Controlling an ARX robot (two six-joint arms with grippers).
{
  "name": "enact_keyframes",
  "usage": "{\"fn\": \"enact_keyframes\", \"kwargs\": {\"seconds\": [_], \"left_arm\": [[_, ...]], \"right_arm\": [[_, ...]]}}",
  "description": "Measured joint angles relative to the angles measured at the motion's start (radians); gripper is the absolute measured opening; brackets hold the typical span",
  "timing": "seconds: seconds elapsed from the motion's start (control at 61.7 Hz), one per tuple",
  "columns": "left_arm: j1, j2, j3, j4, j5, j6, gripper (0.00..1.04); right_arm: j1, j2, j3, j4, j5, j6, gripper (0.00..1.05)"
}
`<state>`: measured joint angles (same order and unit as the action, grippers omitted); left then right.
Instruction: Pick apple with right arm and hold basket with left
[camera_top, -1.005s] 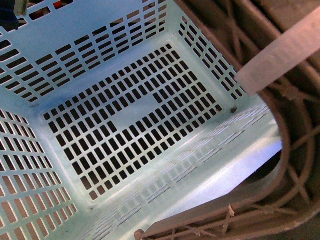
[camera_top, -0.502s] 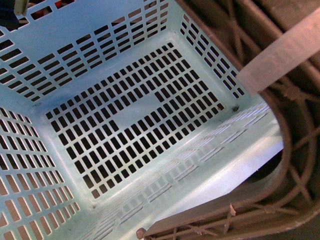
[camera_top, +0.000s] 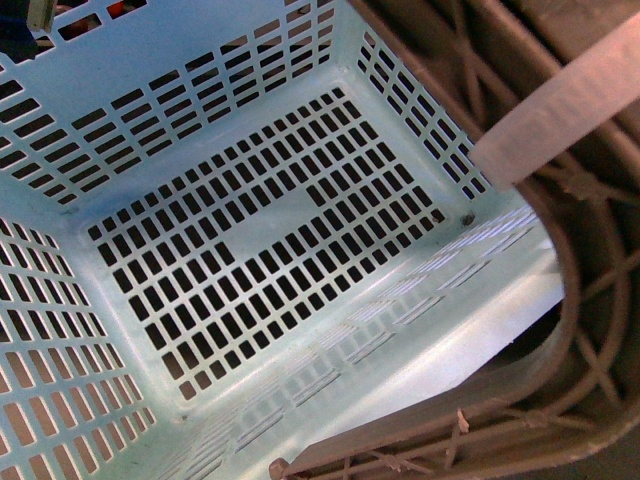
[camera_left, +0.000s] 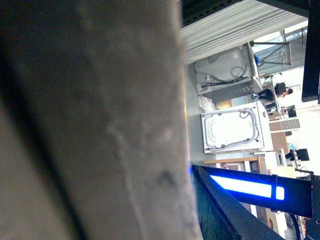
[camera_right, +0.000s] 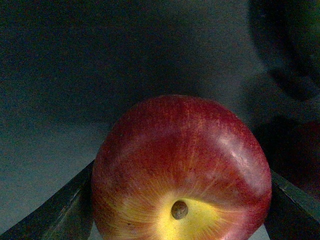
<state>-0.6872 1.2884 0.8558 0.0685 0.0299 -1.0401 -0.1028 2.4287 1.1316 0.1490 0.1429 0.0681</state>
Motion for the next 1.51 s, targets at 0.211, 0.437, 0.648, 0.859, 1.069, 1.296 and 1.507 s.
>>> {"fn": "enact_keyframes", "kwargs": {"seconds": [0.211, 0.437, 0.648, 0.859, 1.069, 1.296, 1.507], "left_arm": [[0.0, 0.0, 0.0, 0.0, 0.0, 0.0, 0.33], [0.0, 0.0, 0.0, 0.0, 0.0, 0.0, 0.33], [0.0, 0.0, 0.0, 0.0, 0.0, 0.0, 0.33], [0.0, 0.0, 0.0, 0.0, 0.0, 0.0, 0.33], [0.0, 0.0, 0.0, 0.0, 0.002, 0.0, 0.33], [0.0, 0.0, 0.0, 0.0, 0.001, 0.0, 0.33], [0.0, 0.0, 0.0, 0.0, 0.002, 0.0, 0.33]], "right_arm": [[0.005, -0.098, -0.114, 0.088, -0.004, -0.062, 0.79], [0.001, -0.431, -0.297, 0.135, -0.067, -0.114, 0.79], [0.027, -0.787, -0.375, 0.065, -0.082, -0.142, 0.79], [0.103, -1.094, -0.363, -0.022, -0.056, -0.147, 0.79], [0.248, -1.258, -0.314, -0.076, -0.036, -0.113, 0.79], [0.429, -1.266, -0.314, -0.099, -0.044, -0.021, 0.79], [0.558, -1.194, -0.352, -0.076, -0.037, 0.019, 0.79]]}}
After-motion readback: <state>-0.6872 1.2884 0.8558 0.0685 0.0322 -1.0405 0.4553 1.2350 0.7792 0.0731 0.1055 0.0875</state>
